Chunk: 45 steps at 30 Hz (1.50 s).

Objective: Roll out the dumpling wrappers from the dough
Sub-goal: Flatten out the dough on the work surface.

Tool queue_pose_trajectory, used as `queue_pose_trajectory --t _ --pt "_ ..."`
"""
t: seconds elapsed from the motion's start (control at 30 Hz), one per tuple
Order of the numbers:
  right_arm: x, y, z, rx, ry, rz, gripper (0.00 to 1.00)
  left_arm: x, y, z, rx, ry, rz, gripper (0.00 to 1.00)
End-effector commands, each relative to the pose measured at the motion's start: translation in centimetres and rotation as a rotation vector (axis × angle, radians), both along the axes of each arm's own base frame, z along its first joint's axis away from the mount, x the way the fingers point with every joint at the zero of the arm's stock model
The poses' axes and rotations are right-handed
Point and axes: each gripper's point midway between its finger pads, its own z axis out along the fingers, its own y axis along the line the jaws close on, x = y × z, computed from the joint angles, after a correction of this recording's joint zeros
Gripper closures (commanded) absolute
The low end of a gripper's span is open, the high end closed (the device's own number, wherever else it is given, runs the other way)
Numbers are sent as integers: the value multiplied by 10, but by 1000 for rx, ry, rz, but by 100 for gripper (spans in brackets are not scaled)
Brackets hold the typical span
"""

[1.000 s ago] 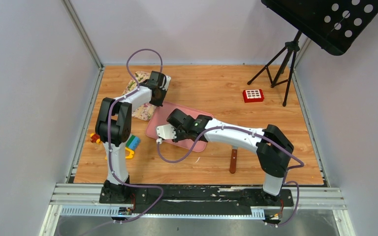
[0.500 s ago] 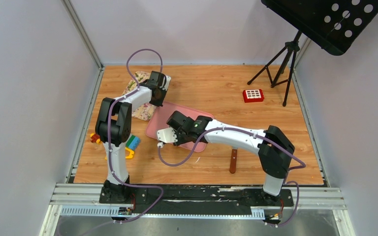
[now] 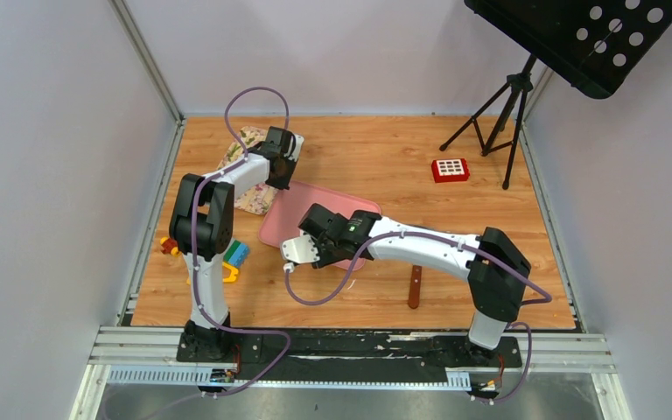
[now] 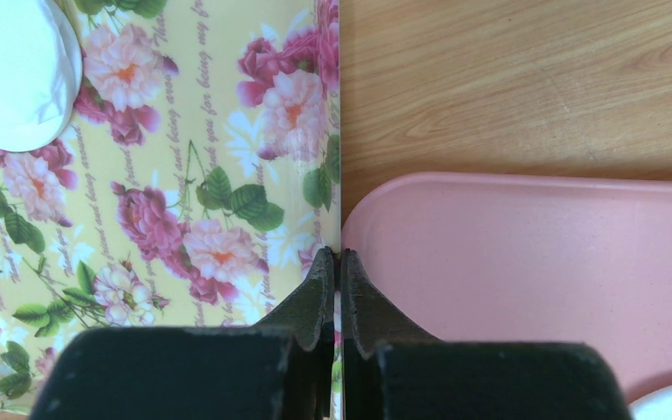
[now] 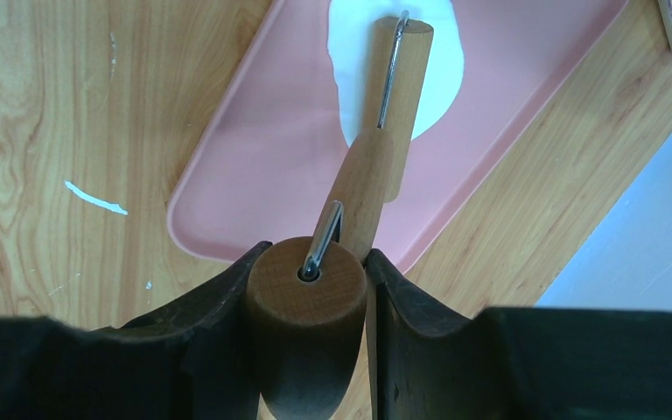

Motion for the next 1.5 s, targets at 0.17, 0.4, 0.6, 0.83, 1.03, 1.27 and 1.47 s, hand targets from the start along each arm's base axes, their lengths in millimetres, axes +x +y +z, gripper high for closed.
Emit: queue_pose_trajectory --t 0.17,0.4,0.6,0.83,1.03,1.27,1.47 --pt "-82 -54 -55 -234 367 42 100 -25 7 -20 26 96 8 100" --pt "-82 -56 -44 -230 363 45 100 -25 7 -21 27 95 9 100" --pt "-75 -52 -24 -198 319 45 100 -25 7 -21 27 95 9 100" --pt "-16 -22 54 2 30 -17 100 -25 6 -21 24 98 7 100" --pt "49 -3 148 271 -146 -147 100 -25 6 -20 23 95 6 100" --pt "85 23 123 330 -204 -202 100 -25 6 -22 24 99 7 100" --pt "85 44 68 262 -129 -168 100 -25 6 -22 25 99 5 100"
